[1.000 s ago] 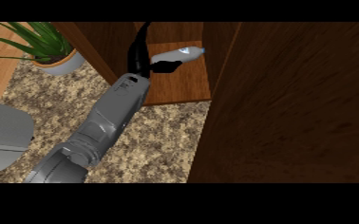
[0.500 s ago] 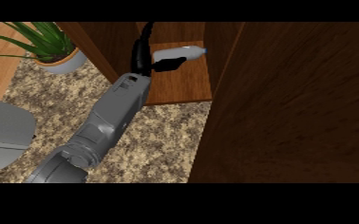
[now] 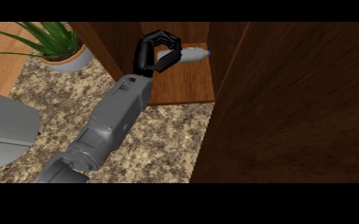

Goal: Pick up the bottled water, place it into the cabinet and close the cabinet

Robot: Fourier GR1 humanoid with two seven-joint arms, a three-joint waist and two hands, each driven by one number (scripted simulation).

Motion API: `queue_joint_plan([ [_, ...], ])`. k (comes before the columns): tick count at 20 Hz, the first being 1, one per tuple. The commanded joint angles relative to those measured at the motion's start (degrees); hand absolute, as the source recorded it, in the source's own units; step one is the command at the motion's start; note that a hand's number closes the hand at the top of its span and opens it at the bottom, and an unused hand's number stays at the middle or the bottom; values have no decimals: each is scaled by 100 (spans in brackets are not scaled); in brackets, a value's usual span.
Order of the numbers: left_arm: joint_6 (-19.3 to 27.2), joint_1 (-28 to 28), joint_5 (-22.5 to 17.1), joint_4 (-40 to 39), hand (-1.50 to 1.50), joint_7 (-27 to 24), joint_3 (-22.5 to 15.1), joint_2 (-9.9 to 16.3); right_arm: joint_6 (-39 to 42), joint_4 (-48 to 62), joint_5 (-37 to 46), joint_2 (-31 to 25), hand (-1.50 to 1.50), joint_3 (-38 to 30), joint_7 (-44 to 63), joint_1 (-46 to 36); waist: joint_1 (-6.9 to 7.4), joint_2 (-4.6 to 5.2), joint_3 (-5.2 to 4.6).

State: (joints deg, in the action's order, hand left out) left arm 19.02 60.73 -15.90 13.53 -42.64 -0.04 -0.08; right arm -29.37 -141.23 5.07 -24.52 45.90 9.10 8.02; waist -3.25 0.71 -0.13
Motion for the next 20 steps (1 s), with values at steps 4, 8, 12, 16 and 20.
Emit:
queue_joint_plan([
  [4,-1261,27,-383,349,150,375,13,46,-85,-677,352,-269,-150,-2,227,297,187,-87,8],
  [8,-1821,-579,-836,755,150,276,-545,8,-165,-180,534,37,-150,62,502,-249,216,-110,-2],
  [12,-2238,-975,-810,1252,150,422,-590,44,-263,-754,453,-480,-150,-53,212,449,369,-174,12],
  [16,-2229,-1573,-1076,2010,150,684,-736,88,-383,-391,560,-237,-150,49,400,67,508,-189,6],
  [20,-2339,-2109,-1286,2681,150,772,-953,229,-274,-686,275,-669,-150,-144,349,225,619,-256,11],
])
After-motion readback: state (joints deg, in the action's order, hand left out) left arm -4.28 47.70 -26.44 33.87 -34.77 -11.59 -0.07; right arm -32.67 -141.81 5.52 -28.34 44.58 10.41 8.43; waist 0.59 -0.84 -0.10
